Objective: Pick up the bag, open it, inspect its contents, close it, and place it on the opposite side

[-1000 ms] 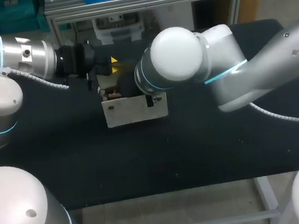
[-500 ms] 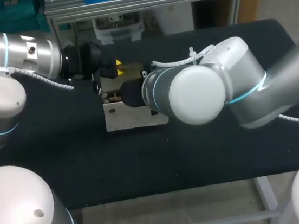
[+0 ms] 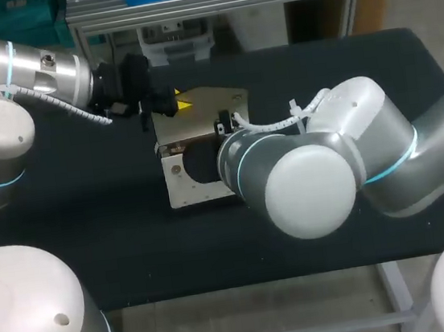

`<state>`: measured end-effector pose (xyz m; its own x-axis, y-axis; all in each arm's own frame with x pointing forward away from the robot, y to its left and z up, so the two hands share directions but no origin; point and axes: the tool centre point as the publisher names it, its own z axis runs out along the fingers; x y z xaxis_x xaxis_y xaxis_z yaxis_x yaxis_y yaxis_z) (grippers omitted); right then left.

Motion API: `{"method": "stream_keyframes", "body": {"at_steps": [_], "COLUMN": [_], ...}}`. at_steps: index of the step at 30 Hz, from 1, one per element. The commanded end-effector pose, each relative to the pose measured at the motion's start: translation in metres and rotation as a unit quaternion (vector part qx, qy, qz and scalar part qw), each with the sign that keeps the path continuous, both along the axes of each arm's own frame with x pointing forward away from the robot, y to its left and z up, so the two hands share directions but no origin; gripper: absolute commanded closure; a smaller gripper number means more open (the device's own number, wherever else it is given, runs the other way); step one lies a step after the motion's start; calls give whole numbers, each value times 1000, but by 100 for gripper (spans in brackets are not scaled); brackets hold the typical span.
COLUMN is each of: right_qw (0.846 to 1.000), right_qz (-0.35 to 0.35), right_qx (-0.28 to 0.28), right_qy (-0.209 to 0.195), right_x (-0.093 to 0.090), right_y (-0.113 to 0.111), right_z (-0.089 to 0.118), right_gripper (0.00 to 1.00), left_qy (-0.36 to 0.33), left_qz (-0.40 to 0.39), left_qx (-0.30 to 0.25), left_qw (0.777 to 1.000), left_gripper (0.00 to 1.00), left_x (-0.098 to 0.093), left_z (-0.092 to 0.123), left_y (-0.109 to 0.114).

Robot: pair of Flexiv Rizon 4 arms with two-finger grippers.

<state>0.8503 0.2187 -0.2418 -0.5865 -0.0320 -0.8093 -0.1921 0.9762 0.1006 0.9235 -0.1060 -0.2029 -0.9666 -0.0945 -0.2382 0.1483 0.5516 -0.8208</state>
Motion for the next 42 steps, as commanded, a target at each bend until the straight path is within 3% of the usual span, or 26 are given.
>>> {"method": "stream_keyframes", "body": {"at_steps": [1, 7, 15, 20, 28, 42], "right_qw": [999, 1000, 1000, 1000, 997, 997], "right_qz": [-5, -10, 5, -3, -26, -26], "right_qx": [6, 12, 6, -3, -42, -42], "right_qy": [-32, -10, -12, -26, -65, -65], "right_x": [-13, -18, -16, -14, -18, -18], "right_y": [-6, -13, -18, -25, -21, -21], "right_z": [-12, -35, -71, -90, -115, -115], "right_gripper": [100, 100, 100, 100, 100, 100], "left_qy": [12, -7, -30, -25, -8, 10], "left_qz": [-9, -8, -25, -51, -50, -35], "left_qx": [2, 16, 29, 62, 55, 61], "left_qw": [1000, 1000, 999, 996, 997, 997], "left_gripper": [100, 100, 100, 100, 100, 100], "left_x": [18, 30, 50, 62, 72, 77], "left_z": [-16, -37, -65, -80, -89, -96], "left_y": [-8, -9, -6, -5, -5, 2]}}
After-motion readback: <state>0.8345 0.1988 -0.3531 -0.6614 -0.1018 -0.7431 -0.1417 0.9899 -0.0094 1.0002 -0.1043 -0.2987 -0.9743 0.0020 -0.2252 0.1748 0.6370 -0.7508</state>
